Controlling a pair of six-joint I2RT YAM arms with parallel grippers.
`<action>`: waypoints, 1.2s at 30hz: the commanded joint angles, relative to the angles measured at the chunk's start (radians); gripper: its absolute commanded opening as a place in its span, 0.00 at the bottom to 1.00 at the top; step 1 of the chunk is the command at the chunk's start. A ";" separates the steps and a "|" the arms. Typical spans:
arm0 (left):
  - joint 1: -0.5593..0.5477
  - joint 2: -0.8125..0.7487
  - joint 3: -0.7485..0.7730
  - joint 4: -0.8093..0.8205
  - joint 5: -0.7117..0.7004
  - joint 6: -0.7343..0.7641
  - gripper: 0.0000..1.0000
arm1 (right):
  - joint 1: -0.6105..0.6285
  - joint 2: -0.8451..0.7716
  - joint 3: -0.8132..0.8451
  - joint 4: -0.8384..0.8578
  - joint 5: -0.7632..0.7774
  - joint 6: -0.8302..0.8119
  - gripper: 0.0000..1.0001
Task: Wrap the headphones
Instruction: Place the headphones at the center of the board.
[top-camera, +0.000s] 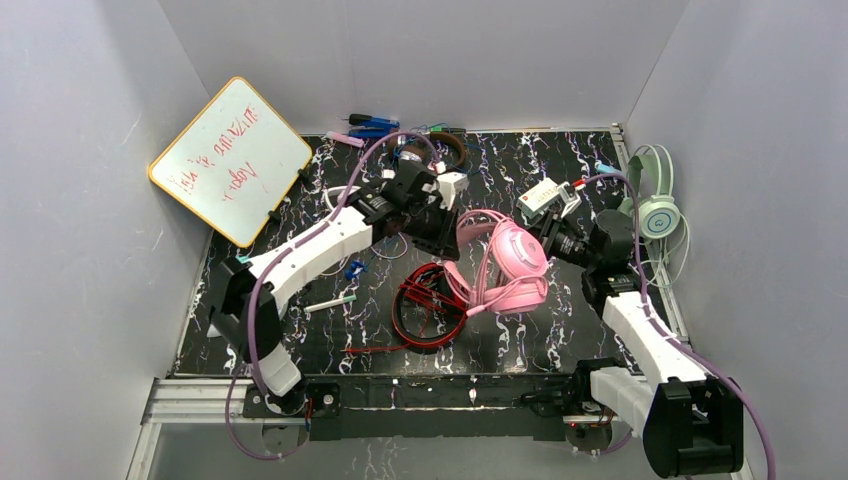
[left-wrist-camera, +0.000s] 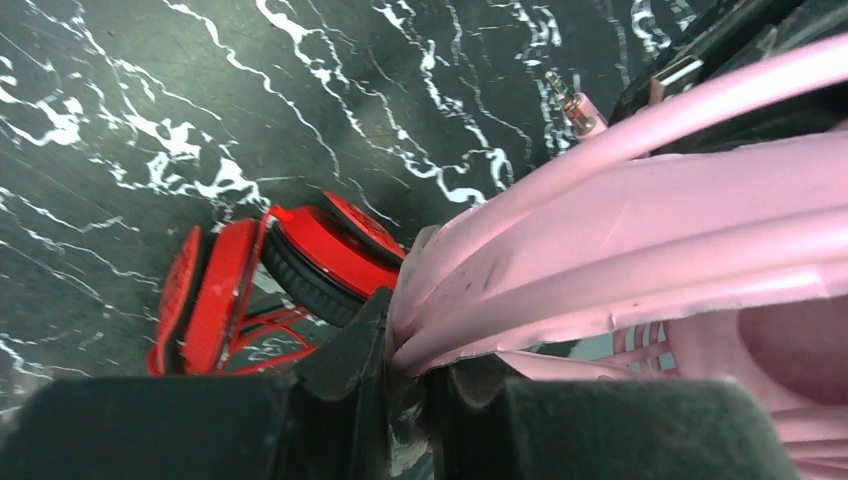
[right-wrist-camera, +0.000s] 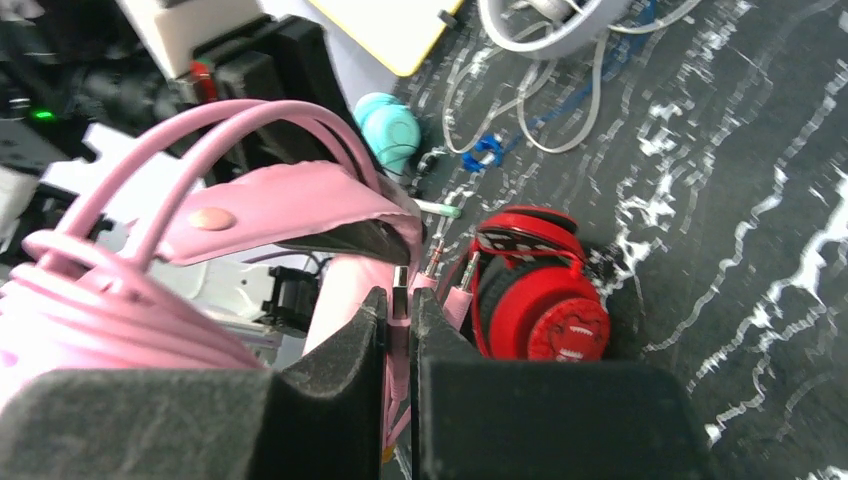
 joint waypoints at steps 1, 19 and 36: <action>-0.064 0.079 0.097 -0.132 -0.038 0.171 0.00 | 0.001 0.021 0.008 -0.135 0.150 -0.115 0.01; -0.156 0.642 0.647 -0.340 -0.378 0.414 0.00 | 0.002 0.013 -0.332 0.058 0.537 -0.059 0.01; -0.160 0.602 0.806 -0.241 0.083 0.136 0.00 | -0.020 -0.313 -0.139 -0.311 0.694 -0.208 0.01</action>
